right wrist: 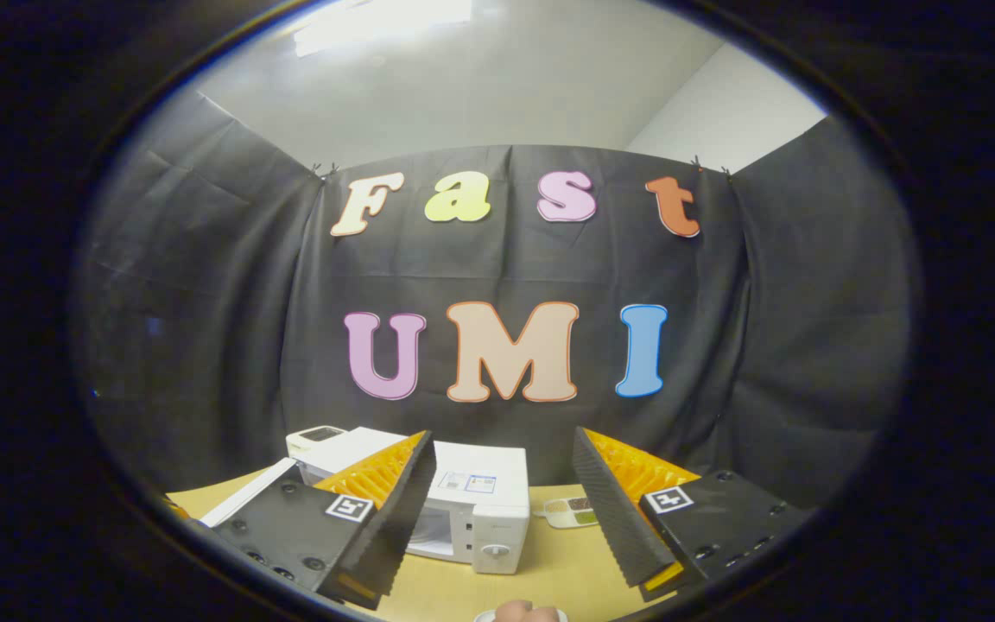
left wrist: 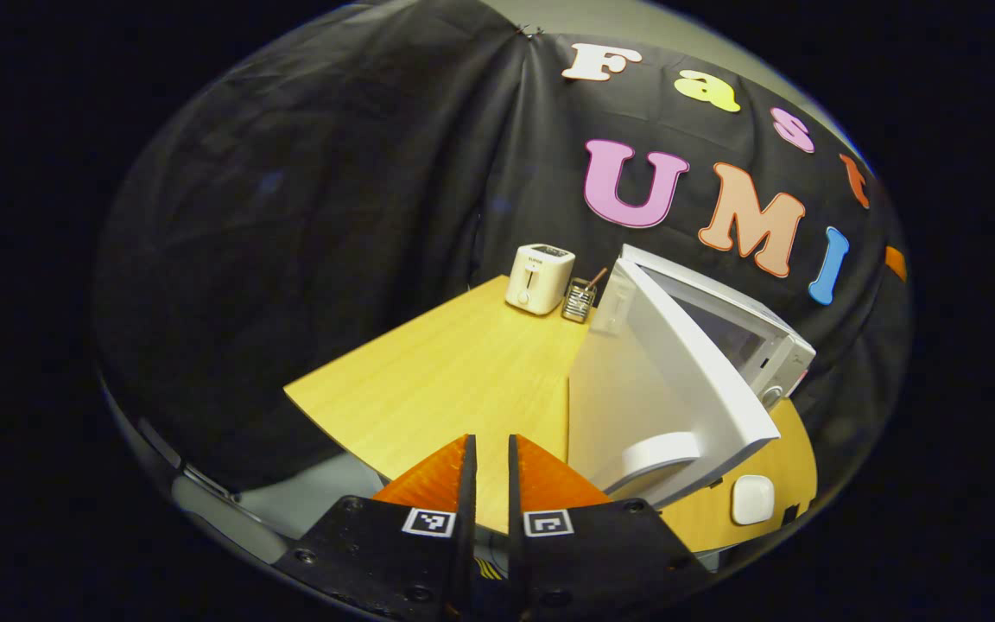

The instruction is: Open the microwave oven with the left hand, put the food in, and close the microwave oven.

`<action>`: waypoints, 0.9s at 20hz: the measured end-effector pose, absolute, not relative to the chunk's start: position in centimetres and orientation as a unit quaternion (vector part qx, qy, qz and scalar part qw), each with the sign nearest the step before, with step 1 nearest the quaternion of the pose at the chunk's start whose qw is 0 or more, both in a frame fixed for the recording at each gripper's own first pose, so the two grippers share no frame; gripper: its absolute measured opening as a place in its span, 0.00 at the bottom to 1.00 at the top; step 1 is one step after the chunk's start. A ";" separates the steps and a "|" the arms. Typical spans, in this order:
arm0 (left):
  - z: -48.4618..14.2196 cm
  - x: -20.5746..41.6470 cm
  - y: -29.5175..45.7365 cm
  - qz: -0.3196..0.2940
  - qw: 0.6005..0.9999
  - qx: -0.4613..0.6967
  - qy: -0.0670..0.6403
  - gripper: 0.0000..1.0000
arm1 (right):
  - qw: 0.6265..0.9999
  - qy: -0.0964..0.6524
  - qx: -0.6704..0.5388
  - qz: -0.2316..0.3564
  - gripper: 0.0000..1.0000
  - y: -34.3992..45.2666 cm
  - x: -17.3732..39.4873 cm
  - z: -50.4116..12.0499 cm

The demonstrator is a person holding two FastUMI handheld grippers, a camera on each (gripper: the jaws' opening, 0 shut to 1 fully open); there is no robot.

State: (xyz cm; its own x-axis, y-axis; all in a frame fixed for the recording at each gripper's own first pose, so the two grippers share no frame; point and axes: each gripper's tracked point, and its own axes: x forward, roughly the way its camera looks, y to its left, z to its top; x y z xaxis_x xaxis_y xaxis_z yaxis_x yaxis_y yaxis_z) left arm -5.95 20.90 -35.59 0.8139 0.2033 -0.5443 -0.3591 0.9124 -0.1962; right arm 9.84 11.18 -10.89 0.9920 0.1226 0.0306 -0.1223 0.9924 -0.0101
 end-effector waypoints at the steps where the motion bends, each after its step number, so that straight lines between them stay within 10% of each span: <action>1: -36.3 -6.2 20.3 0.147 0.934 -0.176 0.275 0.11 | 0.998 -0.015 -0.002 0.064 0.88 11.1 9.6 -10.8; 18: -37.8 -1.3 4.6 -0.035 0.907 -0.264 0.327 0.07 | 1.000 -0.029 0.001 -0.009 0.88 3.5 7.7 -9.1</action>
